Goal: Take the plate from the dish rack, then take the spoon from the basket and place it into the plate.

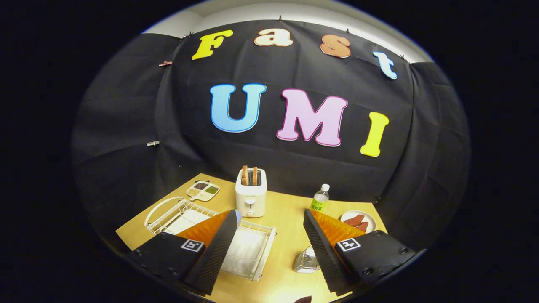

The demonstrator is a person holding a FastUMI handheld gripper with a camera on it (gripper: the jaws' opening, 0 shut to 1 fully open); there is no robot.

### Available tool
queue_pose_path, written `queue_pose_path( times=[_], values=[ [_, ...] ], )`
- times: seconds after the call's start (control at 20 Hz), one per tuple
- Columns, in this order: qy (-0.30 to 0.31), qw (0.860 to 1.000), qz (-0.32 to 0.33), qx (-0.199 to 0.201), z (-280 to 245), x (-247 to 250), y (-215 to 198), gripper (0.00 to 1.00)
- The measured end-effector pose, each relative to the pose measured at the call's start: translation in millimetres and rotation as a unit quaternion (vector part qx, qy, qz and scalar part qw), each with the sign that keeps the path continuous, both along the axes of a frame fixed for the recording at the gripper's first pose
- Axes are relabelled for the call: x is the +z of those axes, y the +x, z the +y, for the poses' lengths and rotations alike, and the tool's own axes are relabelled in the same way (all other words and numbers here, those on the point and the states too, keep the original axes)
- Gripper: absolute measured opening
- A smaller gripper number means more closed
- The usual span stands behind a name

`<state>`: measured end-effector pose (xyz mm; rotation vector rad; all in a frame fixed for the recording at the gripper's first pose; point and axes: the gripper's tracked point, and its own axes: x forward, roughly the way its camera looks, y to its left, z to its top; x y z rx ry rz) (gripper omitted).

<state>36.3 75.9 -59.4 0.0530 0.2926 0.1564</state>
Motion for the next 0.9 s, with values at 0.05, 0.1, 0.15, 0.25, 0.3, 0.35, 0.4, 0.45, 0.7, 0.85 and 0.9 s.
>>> queue_pose_path(
  times=[0.05,0.1,0.15,0.25,0.3,0.35,0.4,0.45,0.7,0.85,0.9],
  values=[
    [0.004,1.000,0.014,0.006,8.3,-6.2,3.6,0.98],
    [0.008,0.999,0.030,0.012,17.0,-12.5,7.0,0.98],
    [0.014,0.999,0.045,0.016,25.2,-19.8,11.2,0.98],
    [0.026,0.996,0.076,0.025,44.1,-32.6,19.8,0.98],
    [0.030,0.995,0.091,0.026,51.7,-41.3,22.8,0.98],
    [0.032,0.993,0.107,0.025,57.8,-48.6,27.2,0.98],
    [0.037,0.991,0.125,0.026,64.6,-58.2,30.2,0.98],
    [0.044,0.988,0.143,0.028,72.5,-66.9,33.6,0.98],
    [0.050,0.973,0.227,0.014,97.2,-113.5,54.7,0.98],
    [0.033,0.967,0.254,0.006,107.0,-135.5,63.5,0.86],
    [0.023,0.965,0.260,0.003,108.5,-143.3,66.8,0.84]
  ],
)
